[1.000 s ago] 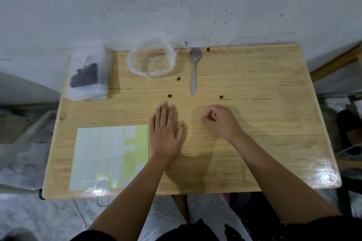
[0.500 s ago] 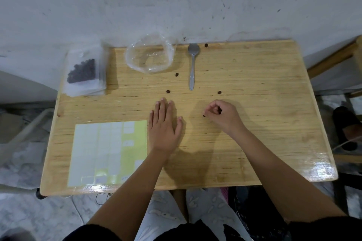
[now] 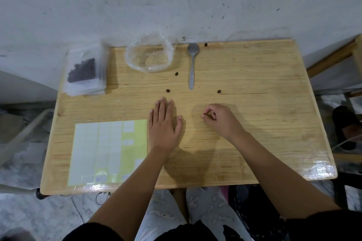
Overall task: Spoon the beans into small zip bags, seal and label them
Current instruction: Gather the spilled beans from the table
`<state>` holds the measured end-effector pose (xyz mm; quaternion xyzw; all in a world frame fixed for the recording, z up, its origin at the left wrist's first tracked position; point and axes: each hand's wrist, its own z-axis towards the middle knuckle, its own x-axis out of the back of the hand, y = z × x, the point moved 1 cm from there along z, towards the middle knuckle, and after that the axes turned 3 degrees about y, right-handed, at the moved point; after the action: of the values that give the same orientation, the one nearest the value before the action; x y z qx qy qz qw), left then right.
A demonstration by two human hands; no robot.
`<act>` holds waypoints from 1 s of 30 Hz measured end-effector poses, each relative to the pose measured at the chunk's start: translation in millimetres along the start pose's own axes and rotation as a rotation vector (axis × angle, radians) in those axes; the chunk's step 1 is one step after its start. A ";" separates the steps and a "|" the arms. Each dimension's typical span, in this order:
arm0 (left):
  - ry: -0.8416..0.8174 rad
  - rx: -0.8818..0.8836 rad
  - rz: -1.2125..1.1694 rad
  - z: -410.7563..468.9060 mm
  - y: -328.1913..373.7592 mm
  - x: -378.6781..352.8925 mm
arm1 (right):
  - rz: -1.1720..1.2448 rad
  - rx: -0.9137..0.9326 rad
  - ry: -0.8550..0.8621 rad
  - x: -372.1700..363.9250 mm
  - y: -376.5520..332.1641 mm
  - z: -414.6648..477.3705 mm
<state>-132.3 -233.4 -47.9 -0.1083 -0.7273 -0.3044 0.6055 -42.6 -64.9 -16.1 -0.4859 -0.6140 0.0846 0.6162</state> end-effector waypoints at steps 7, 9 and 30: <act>0.007 -0.001 0.006 -0.6 1.1 0.6 | -0.072 0.013 -0.025 0.0 2.6 0.1; 0.013 0.004 -0.004 -1.0 1.7 0.8 | -0.082 0.007 -0.047 -0.1 3.1 0.8; 0.021 0.010 -0.034 -0.5 1.8 2.5 | 0.188 -0.127 0.310 -0.4 -4.1 43.0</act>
<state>-131.5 -232.7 -45.0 -0.0898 -0.7242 -0.3123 0.6082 -80.8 -46.0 -23.2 -0.5863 -0.4678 0.0269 0.6609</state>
